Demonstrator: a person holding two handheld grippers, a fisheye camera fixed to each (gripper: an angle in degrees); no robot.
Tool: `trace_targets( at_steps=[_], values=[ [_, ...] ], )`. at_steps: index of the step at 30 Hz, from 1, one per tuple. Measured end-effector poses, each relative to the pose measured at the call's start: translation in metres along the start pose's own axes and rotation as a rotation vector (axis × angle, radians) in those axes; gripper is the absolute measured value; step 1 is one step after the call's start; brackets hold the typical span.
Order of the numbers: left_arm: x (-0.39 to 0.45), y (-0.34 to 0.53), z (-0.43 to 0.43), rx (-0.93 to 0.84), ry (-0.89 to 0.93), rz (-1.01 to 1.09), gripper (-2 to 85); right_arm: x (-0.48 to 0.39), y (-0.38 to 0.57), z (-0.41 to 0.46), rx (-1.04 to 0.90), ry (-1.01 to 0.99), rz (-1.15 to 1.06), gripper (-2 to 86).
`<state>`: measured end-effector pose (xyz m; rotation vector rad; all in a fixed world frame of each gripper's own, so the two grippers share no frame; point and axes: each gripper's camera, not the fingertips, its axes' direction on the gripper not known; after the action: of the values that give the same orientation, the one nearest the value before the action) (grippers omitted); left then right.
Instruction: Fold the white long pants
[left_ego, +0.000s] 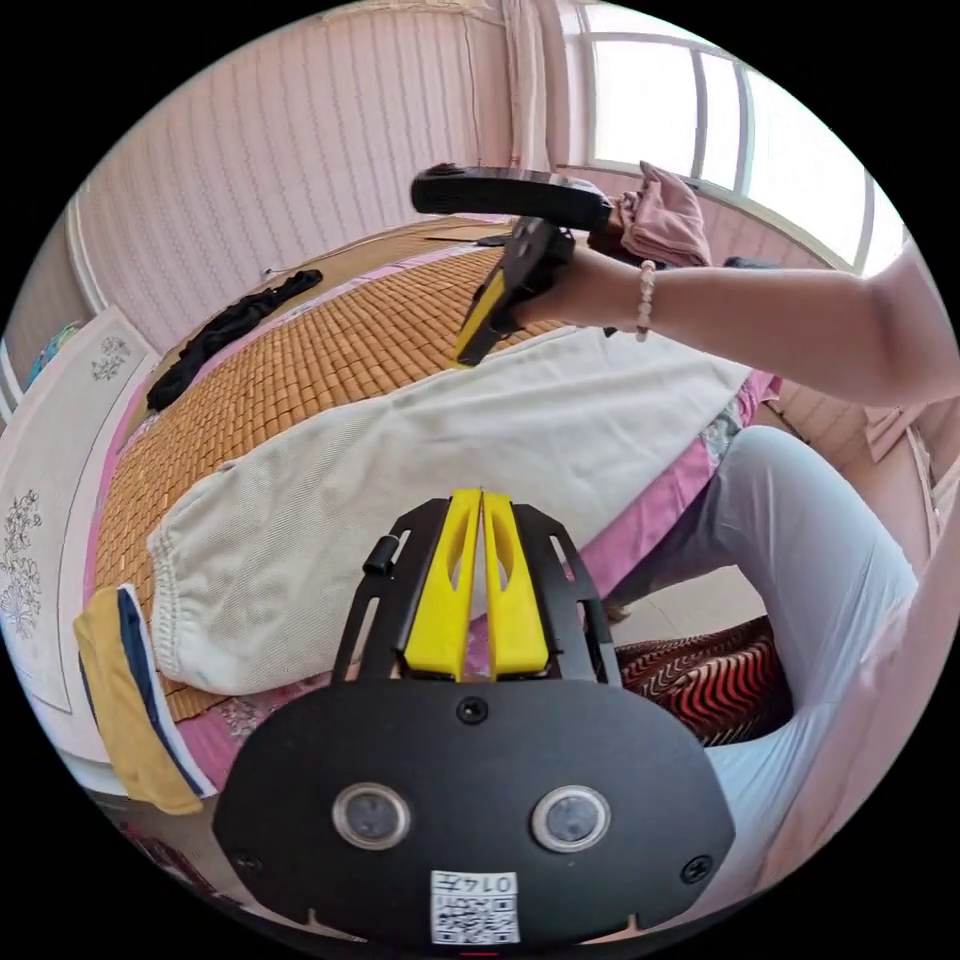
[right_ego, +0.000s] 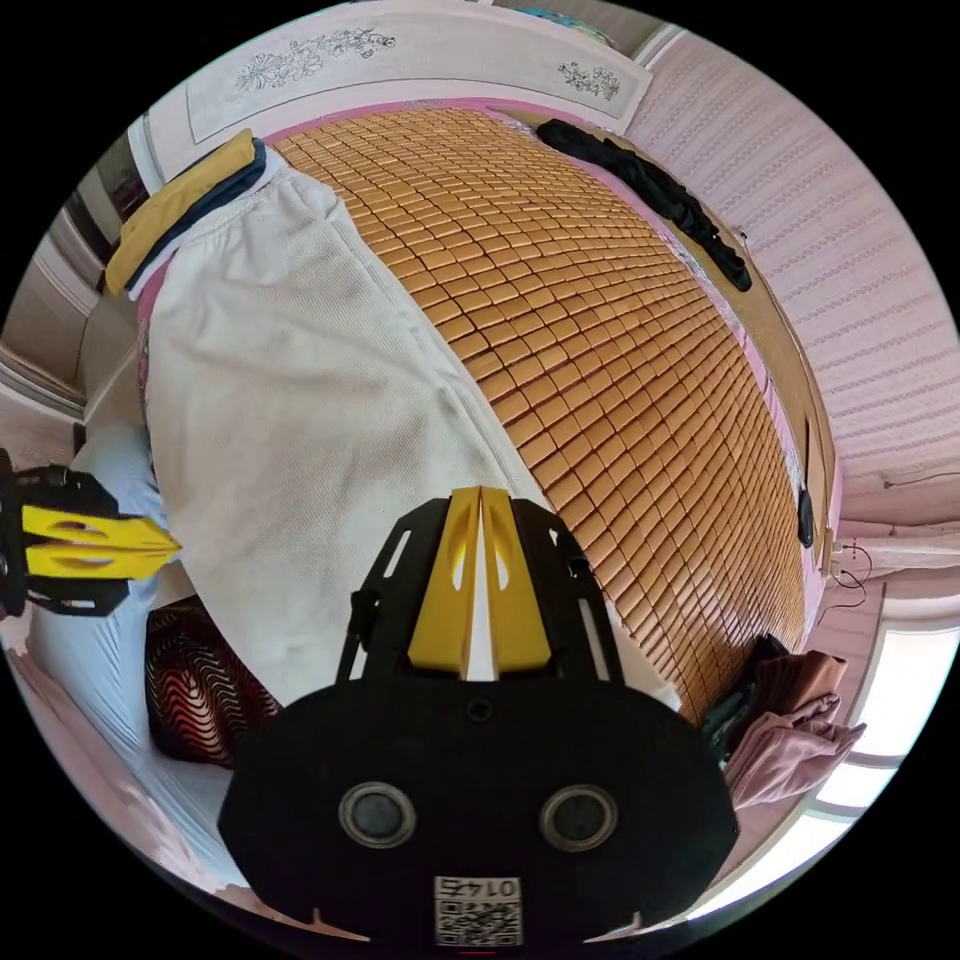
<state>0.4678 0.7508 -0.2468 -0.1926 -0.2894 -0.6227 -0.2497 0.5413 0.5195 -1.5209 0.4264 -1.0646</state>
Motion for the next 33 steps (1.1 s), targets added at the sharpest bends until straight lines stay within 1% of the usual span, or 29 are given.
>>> trace_targets(
  at_steps=[2, 4, 6, 8, 9, 10, 12, 13, 14, 15, 17, 18, 20, 22, 25, 29, 33],
  values=[
    [0.049, -0.020, 0.015, 0.067, 0.096, 0.022, -0.8, 0.004, 0.012, 0.002, -0.033, 0.072, 0.008, -1.0],
    [0.076, -0.035, 0.022, 0.090, 0.122, 0.068, -0.8, 0.008, 0.018, 0.003, -0.059, 0.087, 0.002, -1.0],
    [0.095, -0.048, 0.036, 0.073, 0.099, 0.077, -0.7, 0.010, 0.023, 0.002, -0.062, 0.088, -0.004, -1.0],
    [0.109, -0.058, 0.065, -0.005, 0.083, 0.096, -0.8, 0.012, 0.026, 0.003, -0.069, 0.092, -0.012, -1.0],
    [0.111, -0.059, 0.073, -0.034, 0.089, 0.099, -0.8, 0.012, 0.026, 0.004, -0.067, 0.090, -0.014, -1.0],
    [0.116, -0.059, 0.093, -0.115, 0.120, 0.111, -0.9, 0.012, 0.026, 0.007, -0.063, 0.081, -0.009, -1.0],
    [0.119, -0.054, 0.096, -0.061, 0.117, 0.099, -1.0, 0.015, 0.026, 0.018, -0.065, 0.032, 0.006, -1.0],
    [0.121, -0.053, 0.097, -0.047, 0.115, 0.095, -1.0, 0.018, 0.025, 0.039, -0.135, -0.045, 0.010, -1.0],
    [0.123, -0.053, 0.097, -0.040, 0.114, 0.088, -1.0, 0.022, 0.026, 0.052, -0.138, -0.085, 0.031, -1.0],
    [0.125, -0.053, 0.097, -0.038, 0.112, 0.091, -1.0, 0.024, 0.029, 0.049, -0.095, -0.083, 0.031, -1.0],
    [0.131, -0.059, 0.098, -0.042, 0.101, 0.126, -1.0, 0.032, 0.030, 0.050, -0.125, -0.126, 0.047, -1.0],
    [0.132, -0.061, 0.098, -0.047, 0.102, 0.129, -1.0, 0.032, 0.031, 0.048, -0.123, -0.121, 0.037, -1.0],
    [0.137, -0.068, 0.100, -0.063, 0.104, 0.144, -1.0, 0.032, 0.034, 0.036, -0.039, -0.066, 0.030, -1.0],
    [0.140, -0.071, 0.101, -0.055, 0.100, 0.145, -1.0, 0.035, 0.035, 0.035, -0.001, -0.079, 0.039, -1.0],
    [0.146, -0.072, 0.101, -0.028, 0.091, 0.128, -1.0, 0.038, 0.032, 0.060, -0.083, -0.128, 0.023, -1.0],
    [0.161, -0.079, 0.103, -0.015, 0.047, 0.149, -1.0, 0.033, 0.039, 0.065, -0.106, -0.066, -0.042, -1.0],
    [0.166, -0.086, 0.105, -0.001, 0.046, 0.143, -1.0, 0.027, 0.053, 0.070, -0.114, -0.007, -0.085, -1.0]
  ],
)
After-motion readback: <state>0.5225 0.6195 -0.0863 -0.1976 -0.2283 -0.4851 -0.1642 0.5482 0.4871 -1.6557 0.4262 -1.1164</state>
